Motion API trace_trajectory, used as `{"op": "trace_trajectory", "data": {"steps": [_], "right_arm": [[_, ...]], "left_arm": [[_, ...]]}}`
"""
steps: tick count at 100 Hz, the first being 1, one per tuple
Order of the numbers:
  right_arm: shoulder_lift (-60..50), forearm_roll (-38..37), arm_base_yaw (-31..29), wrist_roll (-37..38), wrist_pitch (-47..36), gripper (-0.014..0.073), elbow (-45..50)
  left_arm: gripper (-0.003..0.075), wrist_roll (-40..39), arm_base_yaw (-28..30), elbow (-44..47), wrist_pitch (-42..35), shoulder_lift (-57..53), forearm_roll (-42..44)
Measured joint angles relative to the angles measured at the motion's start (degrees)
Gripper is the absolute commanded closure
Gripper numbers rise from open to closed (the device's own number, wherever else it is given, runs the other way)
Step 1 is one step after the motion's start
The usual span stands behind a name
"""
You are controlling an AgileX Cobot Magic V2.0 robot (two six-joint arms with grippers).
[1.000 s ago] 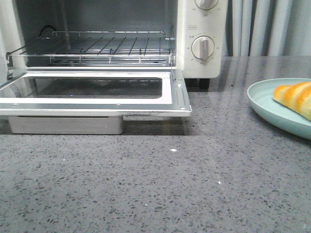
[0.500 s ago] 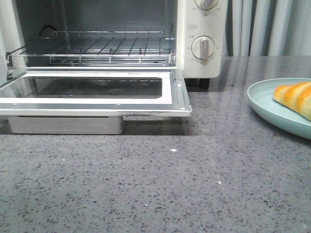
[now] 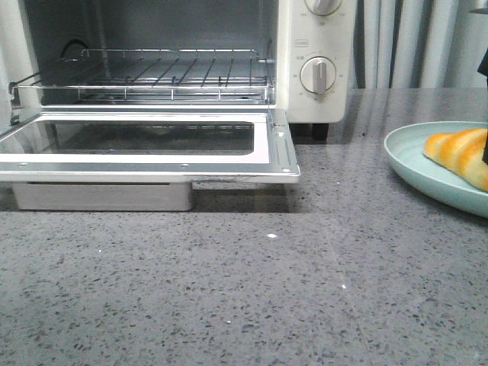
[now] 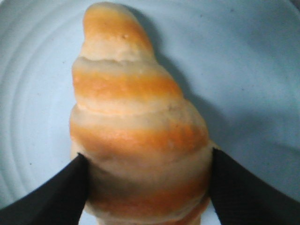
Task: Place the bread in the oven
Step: 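Grasp the bread roll with the right gripper and lift it, then carry the held bread roll with the right gripper into the oven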
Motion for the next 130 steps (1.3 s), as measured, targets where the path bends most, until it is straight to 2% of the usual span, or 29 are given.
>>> {"op": "trace_trajectory", "data": {"steps": [7, 24, 31, 66, 93, 109, 130], "right_arm": [[0.00, 0.00, 0.00, 0.00, 0.08, 0.0166, 0.00], [0.00, 0.00, 0.00, 0.00, 0.08, 0.0344, 0.00], [0.00, 0.11, 0.00, 0.00, 0.08, 0.0377, 0.00], [-3.18, 0.01, 0.13, 0.00, 0.49, 0.0377, 0.00], [-10.98, 2.50, 0.91, -0.33, 7.80, 0.0377, -6.98], [-13.29, 5.21, 6.45, -0.47, 13.27, 0.0377, -13.89], [-12.85, 7.59, 17.99, 0.00, 15.15, 0.0377, -21.00]], "left_arm": [[0.0740, 0.00, 0.00, 0.00, 0.00, 0.00, 0.00], [0.0740, 0.00, 0.00, 0.00, 0.00, 0.00, -0.13], [0.0740, 0.00, 0.00, 0.00, 0.00, 0.00, -0.13], [0.0740, 0.00, 0.00, 0.00, 0.00, 0.00, -0.13], [0.0740, 0.00, 0.00, 0.00, -0.12, 0.00, -0.47], [0.0740, 0.00, 0.00, 0.00, -0.35, 0.00, -0.51], [0.0740, 0.00, 0.00, 0.00, -0.91, 0.00, -0.60]]}}
